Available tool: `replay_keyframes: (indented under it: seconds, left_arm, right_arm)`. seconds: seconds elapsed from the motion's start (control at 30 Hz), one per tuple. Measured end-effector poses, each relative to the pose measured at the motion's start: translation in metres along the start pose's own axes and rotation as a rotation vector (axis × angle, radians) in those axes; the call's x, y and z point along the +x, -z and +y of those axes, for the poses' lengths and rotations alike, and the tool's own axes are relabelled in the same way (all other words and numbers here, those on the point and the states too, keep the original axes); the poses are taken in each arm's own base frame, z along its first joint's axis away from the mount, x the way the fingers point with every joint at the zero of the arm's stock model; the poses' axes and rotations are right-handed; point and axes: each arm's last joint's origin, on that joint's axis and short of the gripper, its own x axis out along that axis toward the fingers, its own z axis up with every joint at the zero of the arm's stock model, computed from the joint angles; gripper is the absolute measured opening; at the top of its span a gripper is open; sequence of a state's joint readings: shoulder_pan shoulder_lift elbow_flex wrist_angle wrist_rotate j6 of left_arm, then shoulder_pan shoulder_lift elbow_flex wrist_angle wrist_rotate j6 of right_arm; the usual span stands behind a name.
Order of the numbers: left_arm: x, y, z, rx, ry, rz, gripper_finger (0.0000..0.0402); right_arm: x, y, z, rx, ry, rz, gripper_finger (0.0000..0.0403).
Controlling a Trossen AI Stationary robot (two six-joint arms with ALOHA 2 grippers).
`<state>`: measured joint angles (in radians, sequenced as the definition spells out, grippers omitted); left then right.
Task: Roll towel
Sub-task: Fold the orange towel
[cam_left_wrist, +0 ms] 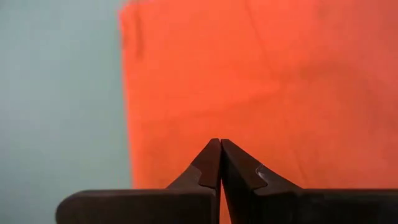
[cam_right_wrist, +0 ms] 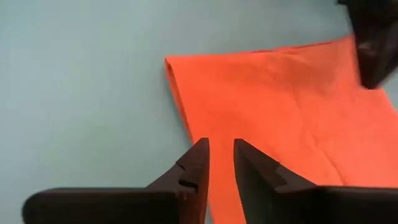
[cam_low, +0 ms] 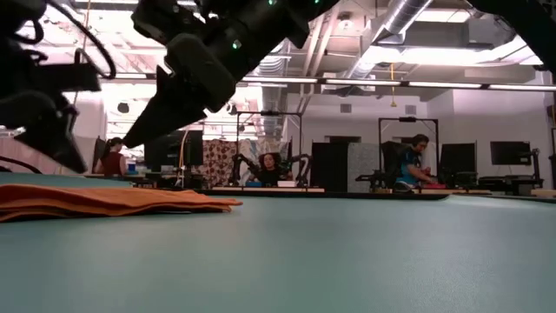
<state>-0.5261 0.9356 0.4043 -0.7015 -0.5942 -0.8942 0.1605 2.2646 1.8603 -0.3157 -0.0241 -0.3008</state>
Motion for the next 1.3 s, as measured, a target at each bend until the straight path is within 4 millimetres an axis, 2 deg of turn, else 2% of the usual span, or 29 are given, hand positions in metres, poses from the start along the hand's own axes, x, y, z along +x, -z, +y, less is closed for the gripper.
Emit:
replay_keyframes:
  seconds: [0.17, 0.27, 0.37, 0.5, 0.6, 0.73, 0.83, 0.93, 1.07, 1.2, 1.3]
  left_arm:
    - [0.012, 0.021, 0.004, -0.073, 0.044, 0.102, 0.0000]
    - [0.017, 0.031, 0.005, -0.185, 0.066, 0.152, 0.0000]
    - [0.018, 0.033, -0.003, -0.333, 0.170, 0.147, 0.0000]
    - [0.014, 0.027, -0.023, -0.484, 0.420, 0.150, 0.0000]
    - [0.008, 0.014, -0.037, -0.579, 0.617, 0.054, 0.0000]
    - [0.008, -0.002, -0.050, -0.588, 0.741, -0.102, 0.0000]
    - [0.004, -0.017, -0.059, -0.516, 0.794, -0.174, 0.0000]
    - [-0.007, -0.033, -0.063, -0.430, 0.759, -0.182, 0.0000]
    - [-0.027, -0.045, -0.052, -0.296, 0.545, -0.094, 0.0000]
    - [-0.051, -0.049, -0.035, -0.214, 0.332, -0.068, 0.0000]
    - [-0.061, -0.050, -0.028, -0.203, 0.267, -0.065, 0.0000]
  right_arm:
    - [0.000, 0.000, 0.020, -0.023, 0.039, 0.074, 0.0063]
    - [-0.001, 0.002, 0.030, -0.016, 0.043, 0.127, 0.0043]
    - [-0.002, 0.007, 0.043, 0.008, 0.018, 0.204, 0.0025]
    - [-0.005, 0.009, 0.064, 0.008, -0.016, 0.260, 0.0010]
    - [-0.014, 0.004, 0.080, 0.016, -0.034, 0.281, 0.0009]
    - [-0.029, -0.004, 0.099, 0.029, 0.020, 0.291, 0.0015]
    - [-0.029, -0.012, 0.110, 0.000, 0.074, 0.233, 0.0015]
    - [-0.017, -0.020, 0.107, -0.051, 0.097, 0.107, 0.0014]
    - [-0.006, -0.021, 0.082, -0.050, 0.104, -0.033, 0.0014]
    - [0.006, -0.001, 0.060, 0.020, 0.142, -0.072, 0.0013]
    - [0.015, 0.018, 0.060, 0.080, 0.101, -0.103, 0.0013]
